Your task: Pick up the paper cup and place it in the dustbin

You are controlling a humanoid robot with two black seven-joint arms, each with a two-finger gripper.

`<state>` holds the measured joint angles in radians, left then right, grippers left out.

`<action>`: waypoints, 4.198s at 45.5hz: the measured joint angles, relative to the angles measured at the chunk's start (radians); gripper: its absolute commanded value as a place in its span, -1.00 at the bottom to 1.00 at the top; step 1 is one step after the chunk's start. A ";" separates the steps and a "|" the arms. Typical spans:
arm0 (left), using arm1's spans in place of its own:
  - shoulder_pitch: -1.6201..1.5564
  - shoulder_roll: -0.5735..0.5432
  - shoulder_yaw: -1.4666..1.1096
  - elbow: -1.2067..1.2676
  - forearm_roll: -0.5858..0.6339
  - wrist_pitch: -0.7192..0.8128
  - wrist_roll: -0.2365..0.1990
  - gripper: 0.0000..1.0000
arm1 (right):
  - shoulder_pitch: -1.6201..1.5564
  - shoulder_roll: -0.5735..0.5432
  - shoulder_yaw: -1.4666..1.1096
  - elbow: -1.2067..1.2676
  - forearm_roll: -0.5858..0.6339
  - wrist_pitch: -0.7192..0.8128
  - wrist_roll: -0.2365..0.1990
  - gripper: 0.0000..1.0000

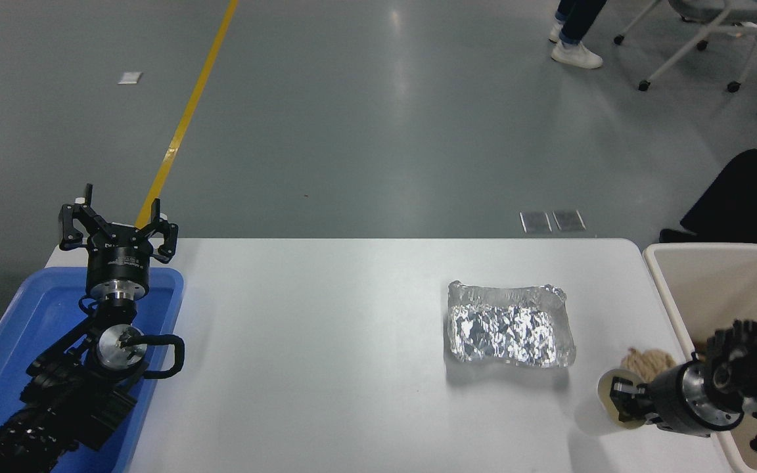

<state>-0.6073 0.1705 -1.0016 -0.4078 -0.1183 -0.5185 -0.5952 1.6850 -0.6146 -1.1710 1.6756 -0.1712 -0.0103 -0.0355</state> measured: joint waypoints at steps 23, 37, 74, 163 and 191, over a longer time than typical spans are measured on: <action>0.000 0.000 0.000 0.000 0.000 0.000 0.000 0.98 | 0.645 -0.117 -0.126 0.064 0.001 0.555 0.002 -1.00; 0.000 0.000 0.000 0.000 0.000 0.000 0.000 0.98 | 0.960 -0.156 -0.156 0.069 0.000 0.742 0.005 -1.00; 0.000 0.000 0.000 0.000 0.000 0.000 0.000 0.98 | 0.939 -0.217 -0.163 -0.071 -0.080 0.794 0.006 -1.00; 0.000 0.000 0.000 0.000 0.000 0.000 0.000 0.98 | -0.997 0.224 0.822 -1.678 0.133 -0.003 -0.004 -1.00; 0.000 0.000 0.000 0.000 0.000 0.000 0.000 0.98 | -1.011 0.242 0.827 -1.677 0.143 -0.055 -0.003 1.00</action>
<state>-0.6074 0.1703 -1.0016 -0.4080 -0.1181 -0.5185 -0.5952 0.6741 -0.3730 -0.3440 -0.0016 -0.0287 -0.0649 -0.0386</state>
